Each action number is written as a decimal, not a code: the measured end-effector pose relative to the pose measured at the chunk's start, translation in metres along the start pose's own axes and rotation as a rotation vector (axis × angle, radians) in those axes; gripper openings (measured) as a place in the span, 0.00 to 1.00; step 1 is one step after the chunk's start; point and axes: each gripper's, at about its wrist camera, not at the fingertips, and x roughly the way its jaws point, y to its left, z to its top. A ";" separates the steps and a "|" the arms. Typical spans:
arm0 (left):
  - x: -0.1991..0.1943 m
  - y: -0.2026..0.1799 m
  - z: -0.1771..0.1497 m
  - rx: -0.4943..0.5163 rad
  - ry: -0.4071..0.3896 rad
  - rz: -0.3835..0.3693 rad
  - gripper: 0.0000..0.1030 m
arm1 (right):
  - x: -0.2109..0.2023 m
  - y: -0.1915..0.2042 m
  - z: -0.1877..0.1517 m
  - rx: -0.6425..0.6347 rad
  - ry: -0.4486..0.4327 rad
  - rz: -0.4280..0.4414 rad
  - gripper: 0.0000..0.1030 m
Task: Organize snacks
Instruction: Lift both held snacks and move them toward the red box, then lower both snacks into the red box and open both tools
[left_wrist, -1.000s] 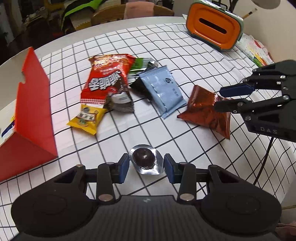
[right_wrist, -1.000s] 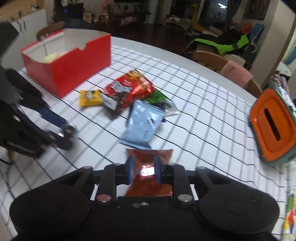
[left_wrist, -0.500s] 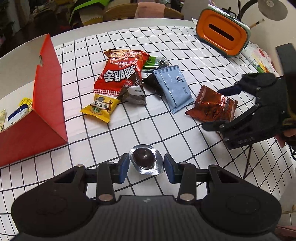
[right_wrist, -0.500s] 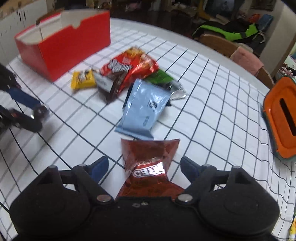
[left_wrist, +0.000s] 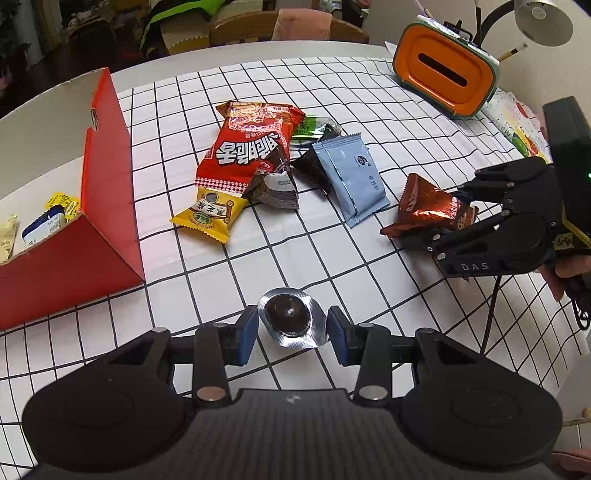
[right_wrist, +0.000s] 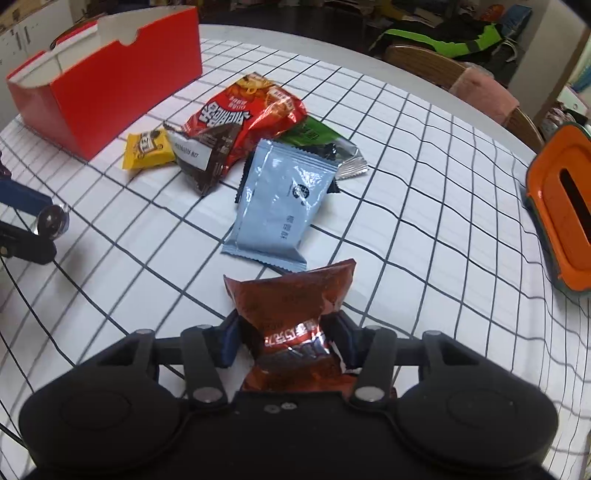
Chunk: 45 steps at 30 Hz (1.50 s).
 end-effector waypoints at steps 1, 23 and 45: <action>-0.002 0.001 0.000 -0.001 -0.002 0.000 0.39 | -0.004 0.002 0.001 0.010 -0.007 -0.001 0.48; -0.086 0.082 0.036 -0.067 -0.167 0.089 0.39 | -0.105 0.089 0.107 0.014 -0.233 0.116 0.48; -0.093 0.230 0.065 -0.155 -0.152 0.263 0.39 | -0.049 0.183 0.213 -0.042 -0.222 0.118 0.48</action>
